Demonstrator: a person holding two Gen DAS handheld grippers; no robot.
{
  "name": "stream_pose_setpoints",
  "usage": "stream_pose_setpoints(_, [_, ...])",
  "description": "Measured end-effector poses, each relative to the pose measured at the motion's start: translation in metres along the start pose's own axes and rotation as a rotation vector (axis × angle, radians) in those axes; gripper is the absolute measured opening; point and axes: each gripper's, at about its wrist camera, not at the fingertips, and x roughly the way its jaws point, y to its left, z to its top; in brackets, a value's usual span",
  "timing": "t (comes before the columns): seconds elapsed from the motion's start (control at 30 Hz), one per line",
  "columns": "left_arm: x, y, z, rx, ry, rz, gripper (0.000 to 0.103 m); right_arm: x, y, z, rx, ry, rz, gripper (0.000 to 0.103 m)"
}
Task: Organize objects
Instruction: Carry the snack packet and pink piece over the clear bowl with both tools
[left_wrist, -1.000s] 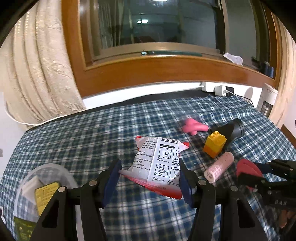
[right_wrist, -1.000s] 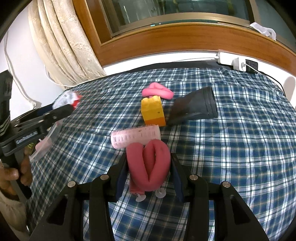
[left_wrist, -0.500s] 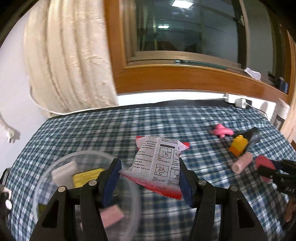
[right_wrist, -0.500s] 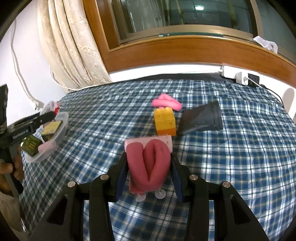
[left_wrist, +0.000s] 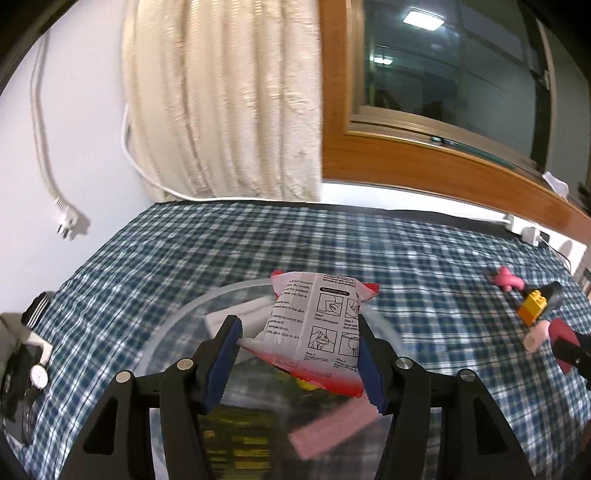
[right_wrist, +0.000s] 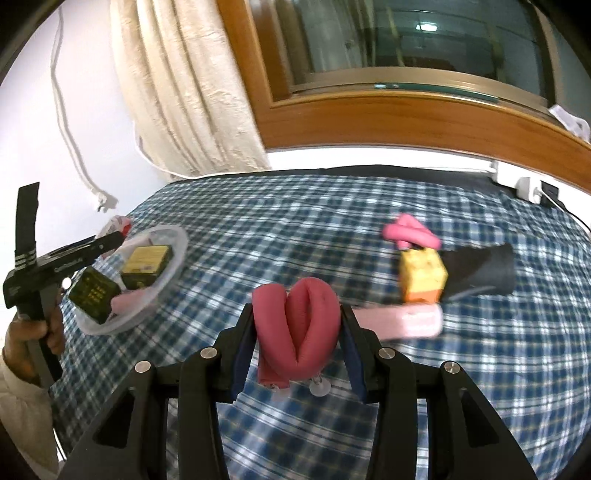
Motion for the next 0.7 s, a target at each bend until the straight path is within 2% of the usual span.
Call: stream_pose_setpoints(0.7, [0.004, 0.053, -0.012, -0.081, 0.0, 0.001, 0.062, 0.052, 0.138, 0.029, -0.216, 0.023, 0.21, 0.045])
